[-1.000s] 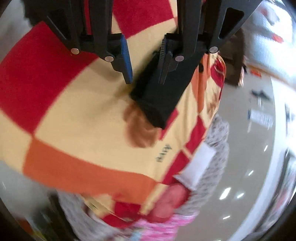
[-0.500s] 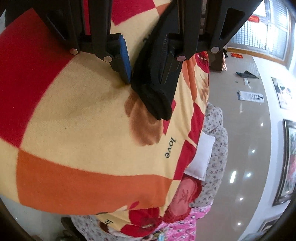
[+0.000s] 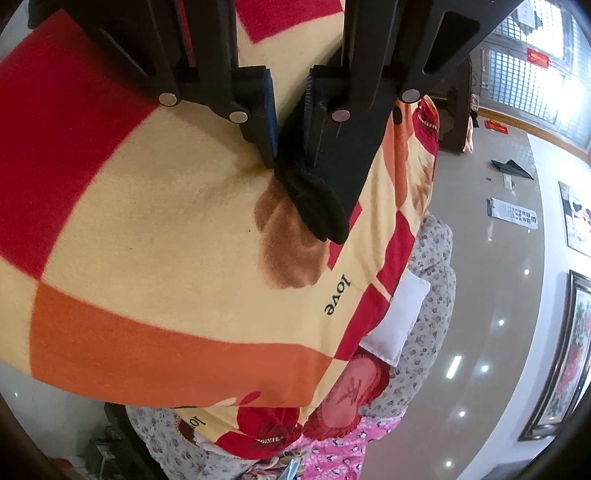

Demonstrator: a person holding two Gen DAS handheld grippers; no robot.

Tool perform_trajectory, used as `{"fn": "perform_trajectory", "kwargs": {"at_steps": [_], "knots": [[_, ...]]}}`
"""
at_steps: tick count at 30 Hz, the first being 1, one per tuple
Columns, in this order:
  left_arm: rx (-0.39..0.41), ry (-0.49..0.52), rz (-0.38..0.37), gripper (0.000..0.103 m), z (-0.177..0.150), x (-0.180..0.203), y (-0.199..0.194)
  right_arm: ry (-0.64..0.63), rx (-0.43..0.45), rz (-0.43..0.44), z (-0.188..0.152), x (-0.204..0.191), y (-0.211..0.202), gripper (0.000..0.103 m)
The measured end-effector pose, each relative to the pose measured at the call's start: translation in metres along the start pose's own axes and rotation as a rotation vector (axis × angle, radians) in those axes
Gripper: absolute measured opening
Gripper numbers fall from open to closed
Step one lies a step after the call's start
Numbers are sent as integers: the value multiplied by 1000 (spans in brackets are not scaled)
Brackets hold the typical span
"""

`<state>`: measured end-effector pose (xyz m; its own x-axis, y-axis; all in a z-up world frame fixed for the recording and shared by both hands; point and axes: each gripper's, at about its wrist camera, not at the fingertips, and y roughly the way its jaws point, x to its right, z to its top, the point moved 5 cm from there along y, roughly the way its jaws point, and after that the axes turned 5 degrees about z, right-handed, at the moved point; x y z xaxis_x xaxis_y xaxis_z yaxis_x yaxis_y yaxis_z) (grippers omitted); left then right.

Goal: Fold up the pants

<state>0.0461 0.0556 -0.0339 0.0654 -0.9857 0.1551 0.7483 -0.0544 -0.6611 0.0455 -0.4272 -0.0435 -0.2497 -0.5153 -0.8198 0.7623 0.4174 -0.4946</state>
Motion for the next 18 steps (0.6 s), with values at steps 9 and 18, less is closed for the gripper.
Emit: {"fn": "perform_trajectory", "kwargs": {"at_steps": [9, 18], "knots": [[-12, 26, 13, 90, 0, 13, 4, -88, 67, -16, -6, -6, -3, 7], [-101, 73, -219, 90, 32, 120, -17, -455, 207, -66, -27, -49, -14, 8]]}}
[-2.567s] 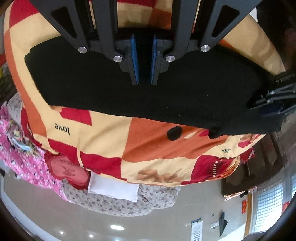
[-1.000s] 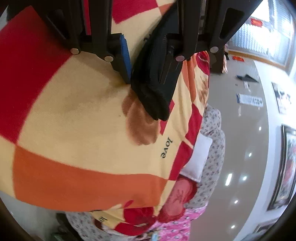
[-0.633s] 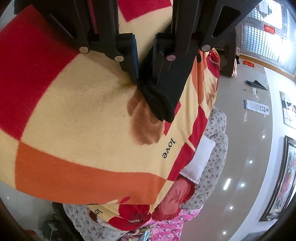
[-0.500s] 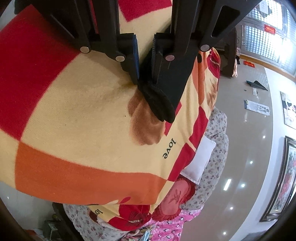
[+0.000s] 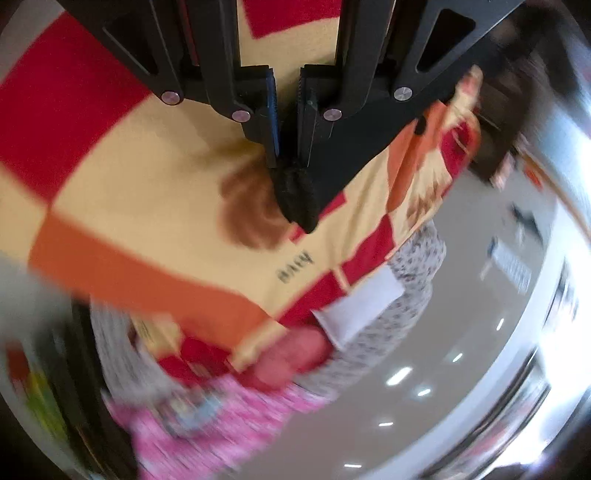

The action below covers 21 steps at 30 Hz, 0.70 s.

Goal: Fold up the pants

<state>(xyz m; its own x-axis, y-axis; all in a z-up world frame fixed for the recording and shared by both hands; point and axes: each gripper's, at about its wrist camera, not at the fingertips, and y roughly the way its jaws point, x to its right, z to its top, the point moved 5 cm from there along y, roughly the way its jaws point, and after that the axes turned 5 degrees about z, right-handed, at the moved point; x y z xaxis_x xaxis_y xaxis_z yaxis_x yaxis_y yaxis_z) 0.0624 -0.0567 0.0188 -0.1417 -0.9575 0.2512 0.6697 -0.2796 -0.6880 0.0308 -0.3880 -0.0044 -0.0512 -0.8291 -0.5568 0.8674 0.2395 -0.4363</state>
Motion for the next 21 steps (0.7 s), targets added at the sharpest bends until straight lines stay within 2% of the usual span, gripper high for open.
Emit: {"fn": "perform_trajectory", "kwargs": {"at_steps": [2, 6, 11, 15, 18, 21], "knots": [[-78, -28, -77, 90, 9, 30, 16, -142, 25, -16, -5, -24, -4, 8], [-213, -45, -202, 89, 23, 81, 39, -317, 24, 16, -20, -54, -4, 8], [-260, 98, -244, 89, 33, 135, 46, -565, 24, -61, -44, -91, 4, 8], [-270, 220, -182, 89, 33, 151, 58, -719, 35, -73, -65, -115, 9, 8], [-274, 274, -168, 89, 35, 151, 58, -840, 40, -69, -83, -131, 10, 8], [-239, 297, -98, 89, 39, 142, 56, -920, 39, -70, -99, -142, 13, 8]]}}
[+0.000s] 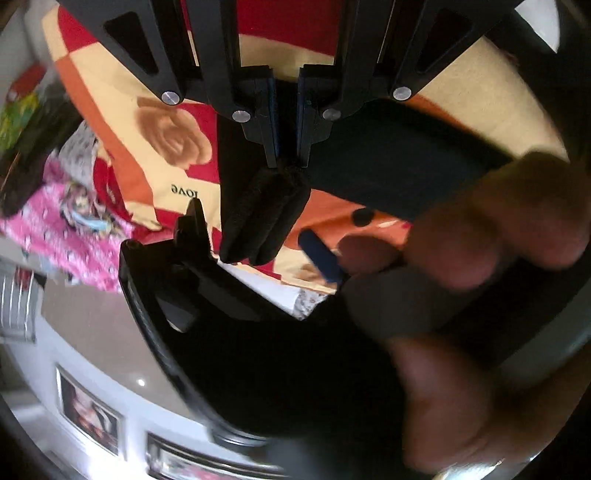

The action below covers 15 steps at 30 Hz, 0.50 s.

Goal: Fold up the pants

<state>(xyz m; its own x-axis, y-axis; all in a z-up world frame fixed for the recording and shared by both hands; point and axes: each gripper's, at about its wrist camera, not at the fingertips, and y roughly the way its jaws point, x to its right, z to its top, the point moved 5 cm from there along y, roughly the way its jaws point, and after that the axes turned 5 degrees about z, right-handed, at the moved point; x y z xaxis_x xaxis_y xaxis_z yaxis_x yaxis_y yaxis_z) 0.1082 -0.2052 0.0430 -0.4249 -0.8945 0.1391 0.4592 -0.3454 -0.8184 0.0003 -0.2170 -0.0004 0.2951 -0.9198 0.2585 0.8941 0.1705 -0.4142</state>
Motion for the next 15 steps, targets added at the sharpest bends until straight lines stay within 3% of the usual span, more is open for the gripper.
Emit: {"fn": "perform_trajectory", "kwargs": {"at_steps": [3, 8, 15], "knots": [[12, -31, 43, 89, -2, -13, 1, -12, 0, -7, -1, -3, 0, 8], [39, -110, 54, 75, 1, -31, 2, -44, 6, -35, 0, -10, 1, 8], [58, -102, 67, 74, 2, -31, 0, -141, 14, -112, 0, -29, -3, 8]]}}
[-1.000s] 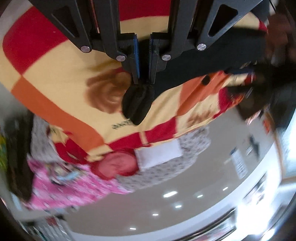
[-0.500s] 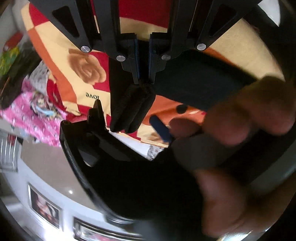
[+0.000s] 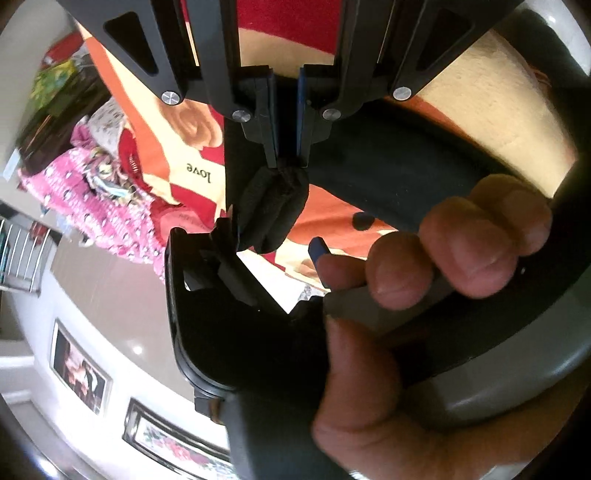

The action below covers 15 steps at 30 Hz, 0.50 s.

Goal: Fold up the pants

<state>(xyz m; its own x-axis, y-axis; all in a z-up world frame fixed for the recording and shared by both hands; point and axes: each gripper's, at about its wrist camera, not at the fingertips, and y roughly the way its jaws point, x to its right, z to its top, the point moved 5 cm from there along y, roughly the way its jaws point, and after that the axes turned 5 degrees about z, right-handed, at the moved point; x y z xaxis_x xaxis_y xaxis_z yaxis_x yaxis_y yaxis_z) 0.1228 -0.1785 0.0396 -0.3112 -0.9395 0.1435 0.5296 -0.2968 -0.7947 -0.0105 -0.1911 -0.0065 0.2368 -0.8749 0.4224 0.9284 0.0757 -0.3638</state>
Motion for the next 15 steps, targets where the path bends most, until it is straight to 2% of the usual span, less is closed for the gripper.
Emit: {"fn": "perform_trajectory", "kwargs": {"at_steps": [2, 3, 4, 5, 6, 7, 8, 10, 15], "knots": [[2, -5, 1, 74, 1, -2, 1, -8, 1, -10, 1, -1, 0, 8], [5, -5, 1, 70, 1, -2, 1, -9, 2, -13, -1, 3, 3, 8], [10, -4, -2, 60, 1, -3, 1, -14, 2, -19, -1, 3, 3, 8], [8, -4, -10, 57, 0, -3, 2, -25, 5, -31, 0, 2, 2, 8], [1, -7, -19, 46, 0, -4, 3, -35, 7, -37, 0, 0, 1, 8], [-1, -10, -30, 26, 0, -4, 4, -42, 8, -41, 0, 0, 1, 8], [-3, -10, -37, 19, -1, -4, 4, -48, 10, -47, 0, 0, 1, 8], [9, -22, -72, 14, 0, -7, 1, -57, 14, -58, 1, -2, -1, 7], [18, -70, -154, 12, -2, -22, -4, -60, 49, -106, 4, 2, -5, 9]]}}
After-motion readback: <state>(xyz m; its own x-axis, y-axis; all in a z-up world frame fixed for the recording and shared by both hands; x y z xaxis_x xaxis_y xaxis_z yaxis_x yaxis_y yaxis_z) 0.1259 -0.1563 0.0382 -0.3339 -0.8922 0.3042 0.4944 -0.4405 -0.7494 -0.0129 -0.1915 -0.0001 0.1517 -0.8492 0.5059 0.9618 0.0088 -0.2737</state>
